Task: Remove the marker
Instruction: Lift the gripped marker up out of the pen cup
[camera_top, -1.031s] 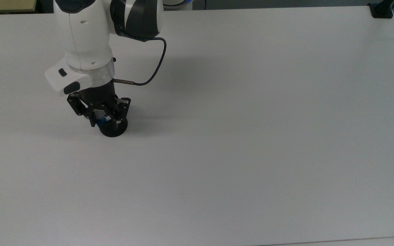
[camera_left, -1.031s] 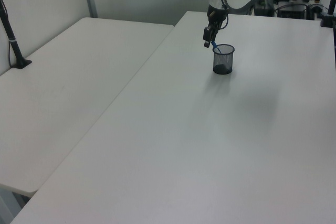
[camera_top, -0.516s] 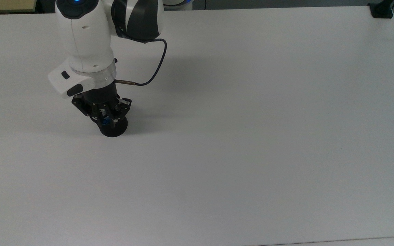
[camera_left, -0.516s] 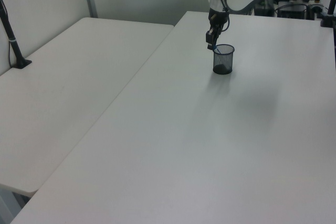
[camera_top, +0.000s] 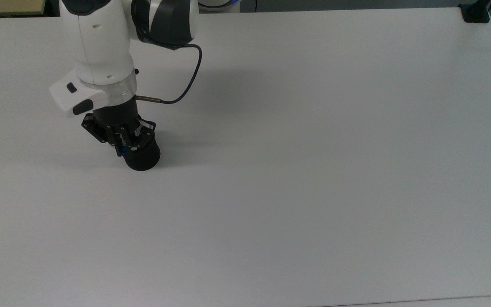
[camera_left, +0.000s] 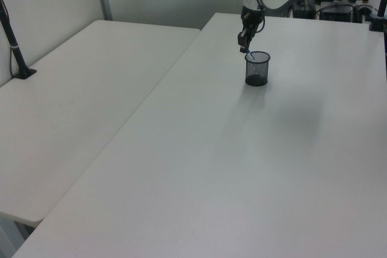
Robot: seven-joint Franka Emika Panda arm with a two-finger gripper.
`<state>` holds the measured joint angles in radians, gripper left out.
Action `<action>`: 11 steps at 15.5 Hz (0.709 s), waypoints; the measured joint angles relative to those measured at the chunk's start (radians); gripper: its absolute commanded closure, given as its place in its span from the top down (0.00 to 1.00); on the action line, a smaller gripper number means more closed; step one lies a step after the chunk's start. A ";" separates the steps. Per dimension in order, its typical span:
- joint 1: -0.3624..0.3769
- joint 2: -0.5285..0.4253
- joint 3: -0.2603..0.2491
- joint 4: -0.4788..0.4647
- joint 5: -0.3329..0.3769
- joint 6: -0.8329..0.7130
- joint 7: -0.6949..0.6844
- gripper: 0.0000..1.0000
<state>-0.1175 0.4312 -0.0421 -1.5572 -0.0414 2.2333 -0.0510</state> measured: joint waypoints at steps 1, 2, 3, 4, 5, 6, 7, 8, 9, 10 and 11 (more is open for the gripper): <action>-0.006 -0.007 0.000 0.007 0.000 0.000 0.000 0.11; -0.012 -0.015 0.000 0.017 0.002 0.000 0.000 0.11; -0.018 -0.026 0.000 0.028 0.010 0.000 0.000 0.11; -0.023 -0.038 0.000 0.038 0.024 0.000 0.000 0.11; -0.026 -0.052 0.000 0.044 0.033 0.000 0.000 0.11; -0.026 -0.068 0.000 0.049 0.039 0.000 0.000 0.11; -0.025 -0.083 0.000 0.050 0.043 0.000 0.000 0.11; -0.024 -0.098 0.000 0.050 0.052 -0.004 0.000 0.11; -0.023 -0.110 0.001 0.051 0.064 -0.022 0.000 0.11; -0.022 -0.123 0.004 0.052 0.074 -0.052 0.000 0.11; -0.021 -0.136 0.008 0.052 0.082 -0.095 0.000 0.11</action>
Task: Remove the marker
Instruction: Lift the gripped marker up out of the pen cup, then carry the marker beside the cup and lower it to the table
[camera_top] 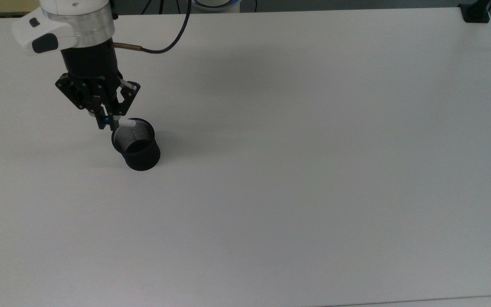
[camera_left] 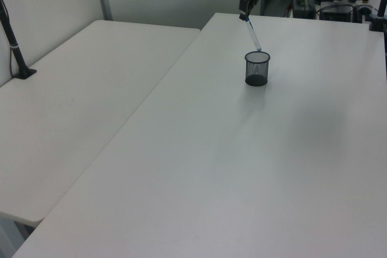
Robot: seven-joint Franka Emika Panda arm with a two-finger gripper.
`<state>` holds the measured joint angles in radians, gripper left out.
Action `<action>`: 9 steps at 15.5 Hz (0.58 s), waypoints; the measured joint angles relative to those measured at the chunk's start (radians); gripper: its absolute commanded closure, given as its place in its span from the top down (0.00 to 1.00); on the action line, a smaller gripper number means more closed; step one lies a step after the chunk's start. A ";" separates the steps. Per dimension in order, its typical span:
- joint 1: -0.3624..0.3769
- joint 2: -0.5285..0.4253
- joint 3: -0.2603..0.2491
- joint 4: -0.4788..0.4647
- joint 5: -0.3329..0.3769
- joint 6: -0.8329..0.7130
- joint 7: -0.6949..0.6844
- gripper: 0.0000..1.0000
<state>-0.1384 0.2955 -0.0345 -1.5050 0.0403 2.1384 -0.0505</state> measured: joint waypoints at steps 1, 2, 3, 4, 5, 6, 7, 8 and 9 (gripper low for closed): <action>0.001 -0.013 0.005 0.001 0.010 -0.049 0.000 0.11; 0.006 -0.026 0.009 0.001 0.023 -0.102 0.000 0.11; 0.017 -0.039 0.010 0.002 0.033 -0.166 0.000 0.11; 0.033 -0.048 0.011 0.002 0.037 -0.231 0.000 0.11; 0.053 -0.051 0.012 0.001 0.038 -0.297 -0.002 0.11; 0.075 -0.049 0.013 -0.005 0.039 -0.350 -0.004 0.11; 0.101 -0.042 0.014 -0.016 0.039 -0.392 -0.004 0.11; 0.126 -0.027 0.015 -0.031 0.039 -0.422 -0.004 0.11; 0.147 -0.005 0.015 -0.044 0.039 -0.440 -0.004 0.11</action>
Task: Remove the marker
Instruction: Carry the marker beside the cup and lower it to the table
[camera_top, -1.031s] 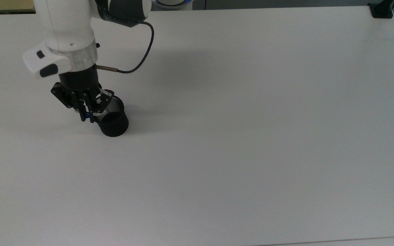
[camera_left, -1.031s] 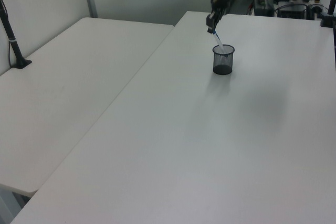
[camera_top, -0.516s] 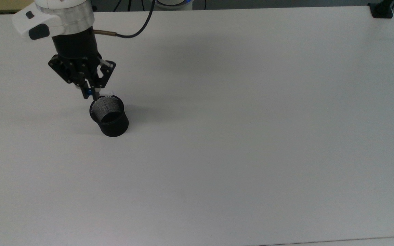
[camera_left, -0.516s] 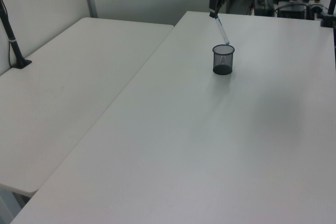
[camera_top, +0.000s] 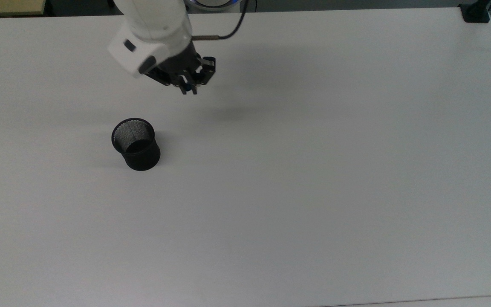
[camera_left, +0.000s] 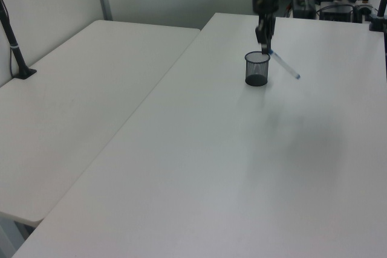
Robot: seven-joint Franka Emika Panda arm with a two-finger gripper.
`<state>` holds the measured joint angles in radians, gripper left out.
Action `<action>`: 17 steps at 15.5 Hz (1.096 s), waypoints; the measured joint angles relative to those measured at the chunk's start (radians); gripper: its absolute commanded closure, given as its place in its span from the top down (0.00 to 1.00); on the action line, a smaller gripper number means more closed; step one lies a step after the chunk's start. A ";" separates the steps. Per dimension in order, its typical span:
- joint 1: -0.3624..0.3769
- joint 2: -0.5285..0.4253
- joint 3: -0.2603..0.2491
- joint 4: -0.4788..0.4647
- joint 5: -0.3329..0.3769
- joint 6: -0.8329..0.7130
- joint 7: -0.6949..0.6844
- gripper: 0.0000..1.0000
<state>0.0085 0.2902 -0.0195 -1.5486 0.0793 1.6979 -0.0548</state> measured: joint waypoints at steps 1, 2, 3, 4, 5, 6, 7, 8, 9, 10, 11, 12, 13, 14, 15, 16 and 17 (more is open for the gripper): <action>0.018 0.027 0.000 -0.010 0.000 -0.010 0.000 0.11; 0.033 0.058 0.000 -0.014 0.000 -0.014 0.000 0.11; 0.045 0.089 0.000 -0.016 0.000 -0.015 0.000 0.11; 0.057 0.118 0.000 -0.016 0.000 -0.015 -0.001 0.11; 0.067 0.143 0.000 -0.015 0.000 -0.015 -0.001 0.12; 0.076 0.160 0.000 -0.016 -0.001 -0.015 -0.001 0.13; 0.082 0.173 0.000 -0.016 -0.001 -0.015 -0.001 0.15; 0.086 0.179 0.000 -0.016 -0.001 -0.015 -0.001 0.22; 0.087 0.182 0.000 -0.016 -0.001 -0.016 -0.001 0.31; 0.087 0.182 0.000 -0.016 -0.002 -0.016 -0.001 0.40; 0.087 0.182 -0.001 -0.016 -0.003 -0.016 -0.001 0.48; 0.087 0.183 -0.001 -0.016 -0.007 -0.016 -0.001 0.55; 0.086 0.184 -0.002 -0.016 -0.016 -0.016 -0.001 0.58; 0.086 0.185 -0.002 -0.015 -0.026 -0.015 -0.001 0.60; 0.086 0.185 -0.003 -0.015 -0.031 -0.014 -0.001 0.64; 0.086 0.185 -0.003 -0.015 -0.034 -0.012 0.000 0.66; 0.086 0.185 -0.003 -0.014 -0.035 -0.011 0.000 0.74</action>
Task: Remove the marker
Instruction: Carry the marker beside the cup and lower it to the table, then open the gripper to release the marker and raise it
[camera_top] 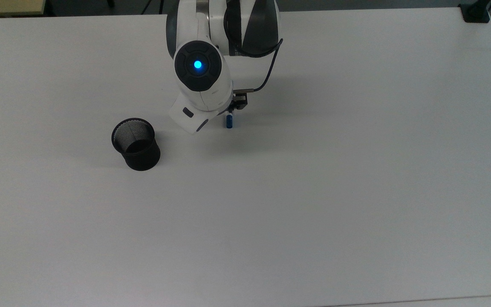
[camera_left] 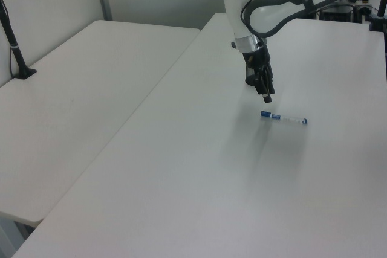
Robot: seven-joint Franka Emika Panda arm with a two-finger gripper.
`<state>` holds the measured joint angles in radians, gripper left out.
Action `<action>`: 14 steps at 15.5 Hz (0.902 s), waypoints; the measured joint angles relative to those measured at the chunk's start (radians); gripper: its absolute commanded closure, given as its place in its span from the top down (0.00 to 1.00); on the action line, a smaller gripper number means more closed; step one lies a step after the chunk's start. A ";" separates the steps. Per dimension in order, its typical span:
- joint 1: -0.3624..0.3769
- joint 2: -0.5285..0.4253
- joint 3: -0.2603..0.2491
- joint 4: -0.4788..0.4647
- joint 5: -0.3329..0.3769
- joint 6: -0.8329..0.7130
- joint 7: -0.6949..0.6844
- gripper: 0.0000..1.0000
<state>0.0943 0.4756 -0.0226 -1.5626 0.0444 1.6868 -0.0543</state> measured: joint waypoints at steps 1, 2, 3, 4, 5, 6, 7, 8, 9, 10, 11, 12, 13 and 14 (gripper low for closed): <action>0.000 0.000 0.000 0.001 -0.001 0.000 0.001 0.91; 0.000 0.000 -0.001 0.004 -0.001 0.000 0.001 1.00; 0.000 0.000 -0.002 0.011 -0.002 0.000 0.003 1.00; 0.000 -0.002 -0.005 0.020 -0.002 0.000 0.009 1.00; -0.001 -0.008 -0.009 0.032 -0.010 0.001 0.020 1.00; -0.003 -0.019 -0.012 0.042 -0.028 0.001 0.028 1.00; -0.007 -0.036 -0.015 0.052 -0.043 0.001 0.035 1.00; -0.015 -0.056 -0.017 0.060 -0.054 0.001 0.040 1.00; -0.027 -0.078 -0.020 0.065 -0.059 0.001 0.041 1.00; -0.044 -0.100 -0.023 0.069 -0.060 0.002 0.041 1.00; -0.062 -0.122 -0.025 0.072 -0.060 0.002 0.041 1.00; -0.081 -0.143 -0.027 0.076 -0.060 0.002 0.041 1.00; -0.101 -0.165 -0.028 0.080 -0.060 0.002 0.041 1.00; -0.120 -0.186 -0.029 0.083 -0.060 0.002 0.041 1.00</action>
<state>-0.0252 0.2898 -0.0516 -1.4800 -0.0158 1.6883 -0.0130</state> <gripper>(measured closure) 0.000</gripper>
